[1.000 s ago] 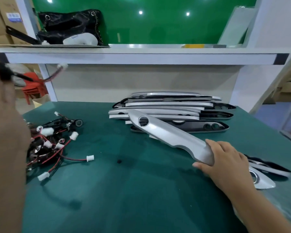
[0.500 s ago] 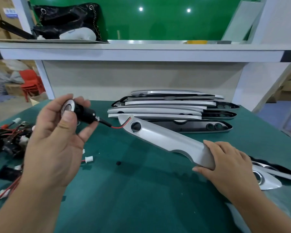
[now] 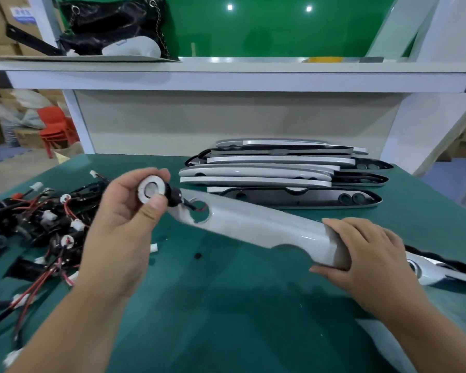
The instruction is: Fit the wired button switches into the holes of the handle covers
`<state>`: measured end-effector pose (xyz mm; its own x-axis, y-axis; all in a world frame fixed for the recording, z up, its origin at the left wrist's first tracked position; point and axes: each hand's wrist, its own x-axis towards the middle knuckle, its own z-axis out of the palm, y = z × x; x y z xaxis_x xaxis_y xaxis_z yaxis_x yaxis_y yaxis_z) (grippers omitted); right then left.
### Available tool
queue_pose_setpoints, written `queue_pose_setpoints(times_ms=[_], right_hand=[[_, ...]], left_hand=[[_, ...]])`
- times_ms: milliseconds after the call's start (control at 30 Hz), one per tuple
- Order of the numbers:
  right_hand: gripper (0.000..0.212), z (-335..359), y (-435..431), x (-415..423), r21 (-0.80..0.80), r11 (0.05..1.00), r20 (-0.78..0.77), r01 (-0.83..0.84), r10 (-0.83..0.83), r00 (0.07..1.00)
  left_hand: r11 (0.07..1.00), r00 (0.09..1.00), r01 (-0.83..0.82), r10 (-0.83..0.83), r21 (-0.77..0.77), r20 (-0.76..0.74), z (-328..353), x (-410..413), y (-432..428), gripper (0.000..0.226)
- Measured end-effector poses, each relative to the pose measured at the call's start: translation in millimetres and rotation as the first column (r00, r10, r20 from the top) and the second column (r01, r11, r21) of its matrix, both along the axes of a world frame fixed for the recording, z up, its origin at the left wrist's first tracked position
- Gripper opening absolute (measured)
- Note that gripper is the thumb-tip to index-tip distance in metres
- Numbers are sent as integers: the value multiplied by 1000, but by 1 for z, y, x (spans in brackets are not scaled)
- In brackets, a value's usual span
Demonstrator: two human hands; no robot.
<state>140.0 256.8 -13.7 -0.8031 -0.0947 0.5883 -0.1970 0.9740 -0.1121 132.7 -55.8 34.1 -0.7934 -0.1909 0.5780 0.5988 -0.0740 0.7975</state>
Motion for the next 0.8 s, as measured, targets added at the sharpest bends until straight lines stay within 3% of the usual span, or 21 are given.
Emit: queue_pose_setpoints(times_ms=[133,233,400,533,800], right_hand=[[74,1,-4,1,37,995,-77,-97,100,992],[76,0,0,2,17,994,-46,-104,105,993],[79,2,5,2,3,996,16,-84,84,996],[88,1,7,4,5,996,53,-89,89,995],[85,1,11,4,-35,996,158,-82,86,984]], left_hand=[[875,965,-228,263,-427,23,-4,4,5,48],[844,975,-181,222,-505,22,-5,5,2,36],[776,992,-31,101,-630,75,-7,8,-2,42],[794,990,11,76,-607,117,-10,6,-6,29],[847,980,96,13,-523,201,-11,10,-2,32]])
